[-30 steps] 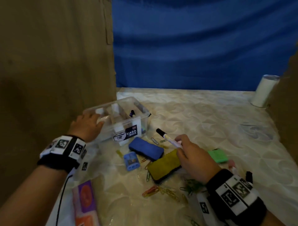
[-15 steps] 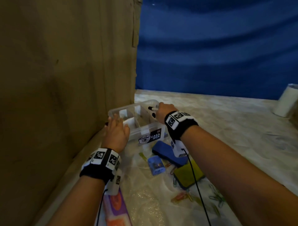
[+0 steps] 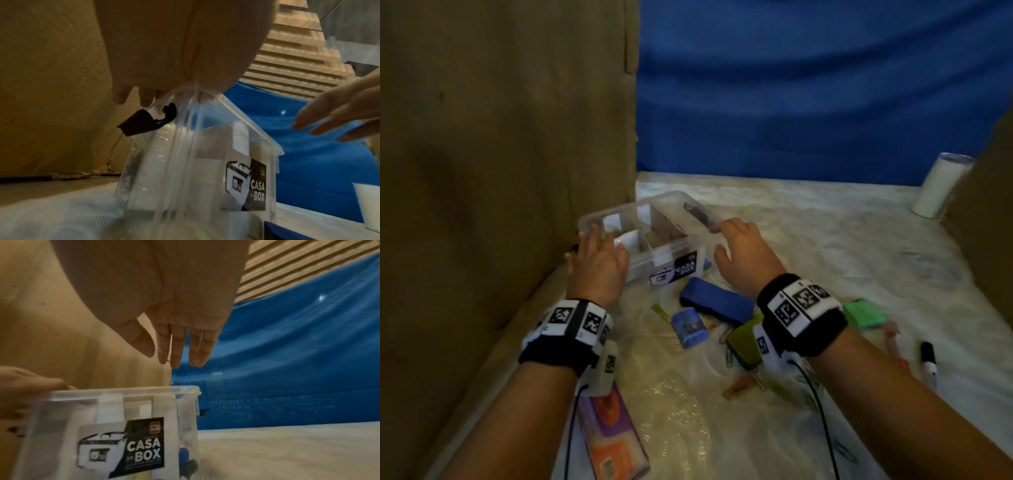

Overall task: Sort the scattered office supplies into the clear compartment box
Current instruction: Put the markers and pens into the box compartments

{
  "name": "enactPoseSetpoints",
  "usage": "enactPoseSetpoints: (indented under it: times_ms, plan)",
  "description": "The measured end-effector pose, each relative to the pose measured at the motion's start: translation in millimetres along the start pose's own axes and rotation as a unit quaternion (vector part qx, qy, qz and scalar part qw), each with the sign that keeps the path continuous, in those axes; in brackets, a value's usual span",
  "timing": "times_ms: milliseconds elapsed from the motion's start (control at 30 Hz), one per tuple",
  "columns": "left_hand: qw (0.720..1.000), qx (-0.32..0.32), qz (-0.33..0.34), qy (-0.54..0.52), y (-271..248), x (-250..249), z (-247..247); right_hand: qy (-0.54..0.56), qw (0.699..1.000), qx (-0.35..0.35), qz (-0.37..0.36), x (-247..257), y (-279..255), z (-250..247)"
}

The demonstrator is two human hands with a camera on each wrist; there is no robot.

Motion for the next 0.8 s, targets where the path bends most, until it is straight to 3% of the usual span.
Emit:
enactPoseSetpoints:
  times_ms: [200, 333, 400, 500, 600, 667, 733, 800]
  plan:
    - [1.000, -0.007, 0.012, 0.016, 7.7, 5.6, 0.1, 0.010, 1.000, 0.019, -0.010, -7.5, -80.1, -27.0]
    - [0.999, 0.000, -0.010, 0.049, -2.0, -10.5, -9.2, 0.010, 1.000, 0.012, 0.024, -46.2, -115.4, -51.8]
    - [0.997, -0.024, 0.039, 0.056, -17.3, -41.3, -13.8, 0.017, 0.998, -0.008, 0.056, -73.0, -128.6, -70.3]
    - [0.984, -0.030, 0.164, 0.067, -48.5, -101.9, -2.4, 0.022, 0.988, -0.007, 0.150, -127.3, -146.4, -93.3]
    - [0.966, 0.022, 0.253, 0.054, -85.1, -155.3, 23.7, -0.027, 0.970, 0.077, 0.229, -182.4, -165.3, -100.8]
    - [0.952, 0.082, 0.293, 0.033, -114.7, -186.8, 45.2, -0.056, 0.939, 0.205, 0.270, -211.6, -181.4, -88.4]
    - [0.925, 0.144, 0.351, 0.023, -149.3, -218.3, 68.6, -0.067, 0.899, 0.302, 0.310, -231.6, -197.0, -77.0]
    - [0.886, 0.214, 0.410, 0.028, -186.4, -245.7, 93.5, -0.088, 0.877, 0.339, 0.330, -241.7, -203.7, -72.8]
Point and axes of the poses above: each hand's wrist, its own y-axis towards the middle knuckle, its own z-axis out of the palm, x = y × z, the point moved 8 cm from there along y, towards the middle knuckle, and after that the axes turned 5 degrees about -y, right-handed, at the moved point
